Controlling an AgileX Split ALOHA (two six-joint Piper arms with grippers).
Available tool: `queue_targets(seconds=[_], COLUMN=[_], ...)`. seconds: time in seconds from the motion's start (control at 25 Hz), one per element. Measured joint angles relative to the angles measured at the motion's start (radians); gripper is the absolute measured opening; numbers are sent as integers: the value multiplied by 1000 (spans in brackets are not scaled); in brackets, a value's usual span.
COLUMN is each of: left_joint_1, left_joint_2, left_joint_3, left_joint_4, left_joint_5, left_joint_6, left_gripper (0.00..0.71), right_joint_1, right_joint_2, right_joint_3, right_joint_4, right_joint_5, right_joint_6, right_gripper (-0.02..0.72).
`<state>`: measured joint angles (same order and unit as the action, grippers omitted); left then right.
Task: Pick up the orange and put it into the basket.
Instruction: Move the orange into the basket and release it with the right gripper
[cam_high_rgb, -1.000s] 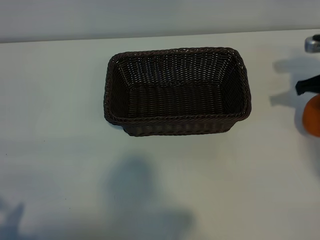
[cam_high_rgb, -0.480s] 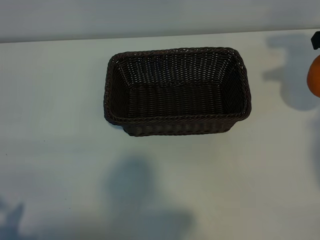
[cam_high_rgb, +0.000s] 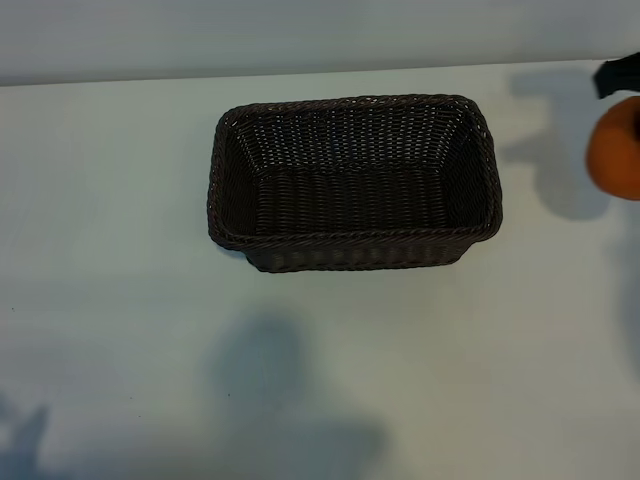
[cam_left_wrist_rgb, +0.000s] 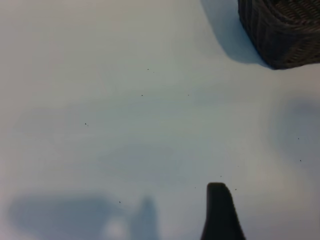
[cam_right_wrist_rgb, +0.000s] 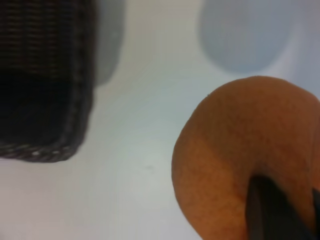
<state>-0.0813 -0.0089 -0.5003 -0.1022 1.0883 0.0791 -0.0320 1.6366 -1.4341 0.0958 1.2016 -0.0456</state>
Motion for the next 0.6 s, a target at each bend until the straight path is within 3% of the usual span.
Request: queue_targets(seconds=[0.6], left_joint_1=[0], left_joint_2=[0], left_joint_3=[0], left_joint_4=[0], left_joint_5=[0], left_joint_6=[0], left_gripper=[472], right_joint_1=[297], right_joint_2=[132], right_joint_3=[-188], right_joint_4=[5], right_joint_5=[25], right_joint_6=[79], right_gripper=[53])
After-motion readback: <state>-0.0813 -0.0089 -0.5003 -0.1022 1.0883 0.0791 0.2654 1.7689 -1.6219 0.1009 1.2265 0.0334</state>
